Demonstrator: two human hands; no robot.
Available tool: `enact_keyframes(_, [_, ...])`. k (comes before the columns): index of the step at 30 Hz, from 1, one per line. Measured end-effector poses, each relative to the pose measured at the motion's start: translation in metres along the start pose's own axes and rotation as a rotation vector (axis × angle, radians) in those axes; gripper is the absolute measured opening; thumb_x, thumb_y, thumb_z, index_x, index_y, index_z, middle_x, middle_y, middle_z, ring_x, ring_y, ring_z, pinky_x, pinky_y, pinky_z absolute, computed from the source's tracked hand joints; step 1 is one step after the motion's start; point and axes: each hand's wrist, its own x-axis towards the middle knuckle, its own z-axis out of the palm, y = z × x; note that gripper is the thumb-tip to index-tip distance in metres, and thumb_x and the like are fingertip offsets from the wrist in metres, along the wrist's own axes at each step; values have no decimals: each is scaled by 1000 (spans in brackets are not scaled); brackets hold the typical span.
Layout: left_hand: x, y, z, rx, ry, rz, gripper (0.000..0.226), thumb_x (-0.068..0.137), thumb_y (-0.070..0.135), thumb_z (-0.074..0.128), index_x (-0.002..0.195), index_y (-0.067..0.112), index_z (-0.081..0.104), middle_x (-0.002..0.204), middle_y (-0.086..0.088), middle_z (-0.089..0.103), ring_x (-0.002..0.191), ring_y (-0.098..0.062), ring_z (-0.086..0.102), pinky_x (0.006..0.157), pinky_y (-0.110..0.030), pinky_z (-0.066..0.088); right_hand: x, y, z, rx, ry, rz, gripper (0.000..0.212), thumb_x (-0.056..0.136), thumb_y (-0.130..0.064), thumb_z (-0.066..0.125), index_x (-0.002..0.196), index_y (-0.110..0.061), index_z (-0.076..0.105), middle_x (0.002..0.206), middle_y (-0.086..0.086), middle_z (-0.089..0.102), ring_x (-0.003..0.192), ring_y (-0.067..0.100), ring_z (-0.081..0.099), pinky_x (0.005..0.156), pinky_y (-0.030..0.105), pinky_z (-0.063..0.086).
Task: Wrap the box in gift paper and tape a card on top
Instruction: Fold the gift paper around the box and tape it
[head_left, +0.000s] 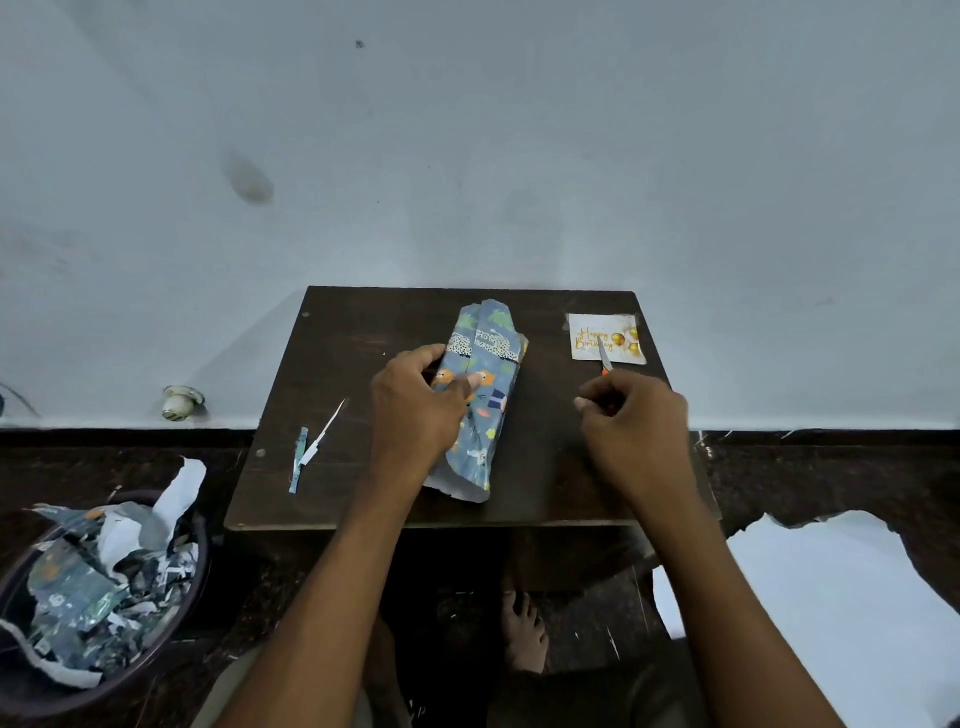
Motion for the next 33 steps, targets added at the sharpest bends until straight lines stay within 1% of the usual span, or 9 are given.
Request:
enact_keyframes(6, [-1, 4, 1, 80, 47, 84, 44, 76, 28, 89, 114, 11, 74, 106, 0, 73, 91, -12, 69, 79, -30, 59, -16, 25, -8, -364, -11, 78, 43, 74, -57, 76, 76, -15, 68, 76, 4, 68, 79, 28, 63, 72, 40, 56])
enact_keyframes(8, [0, 4, 0, 119, 44, 112, 48, 75, 31, 89, 115, 10, 75, 106, -2, 71, 92, -14, 69, 77, -31, 59, -18, 25, -2, -417, -69, 122, 47, 72, -61, 75, 77, -14, 69, 80, 6, 68, 83, 30, 64, 75, 40, 56])
enact_keyframes(16, [3, 9, -5, 167, -149, 157, 47, 80, 17, 86, 123, 9, 71, 113, -2, 71, 98, -14, 64, 87, -27, 52, -12, 11, 2, -290, -168, 253, 12, 77, -24, 76, 73, -16, 68, 77, 4, 66, 80, 27, 66, 66, 33, 53])
enact_keyframes(20, [5, 9, -8, 258, -228, 205, 45, 84, 15, 81, 128, 13, 70, 121, -1, 70, 108, -19, 64, 101, -40, 49, -22, -4, -5, -283, -51, 244, 17, 75, -23, 69, 70, -10, 58, 68, 2, 55, 70, 27, 57, 54, 26, 35])
enact_keyframes(22, [1, 13, -7, 386, -201, 267, 42, 86, 20, 79, 127, 22, 70, 126, 4, 65, 117, -18, 57, 103, -38, 37, -26, -16, -11, -266, 56, 202, 15, 77, -25, 67, 75, -11, 61, 71, 2, 58, 73, 27, 57, 58, 29, 39])
enact_keyframes(25, [-11, 20, -8, 526, -20, 354, 36, 78, 27, 84, 111, 36, 73, 114, 7, 55, 109, -16, 48, 86, -31, 22, -28, -30, -16, -177, 146, 167, 8, 81, -24, 63, 82, -16, 60, 73, -1, 56, 74, 27, 52, 67, 35, 41])
enact_keyframes(28, [-19, 23, -8, 546, 23, 390, 18, 77, 18, 82, 89, 30, 75, 93, 7, 59, 93, -19, 55, 77, -30, 21, -26, -37, -14, -25, 180, 137, 6, 87, -25, 65, 90, -23, 61, 82, -3, 67, 79, 26, 56, 73, 36, 42])
enact_keyframes(31, [-30, 25, -6, 628, 4, 414, 18, 77, 18, 79, 92, 27, 80, 92, 6, 61, 89, -20, 55, 73, -29, 16, -19, -33, -10, 259, 142, 60, 8, 92, -20, 69, 96, -26, 68, 79, -11, 75, 80, 14, 68, 79, 38, 52])
enact_keyframes(33, [-41, 28, -5, 681, -2, 433, 18, 82, 24, 74, 99, 24, 79, 101, 5, 58, 94, -19, 52, 75, -29, 17, -15, -31, -10, 492, 85, 72, 13, 96, -14, 66, 96, -25, 73, 76, -9, 76, 69, 11, 65, 68, 34, 52])
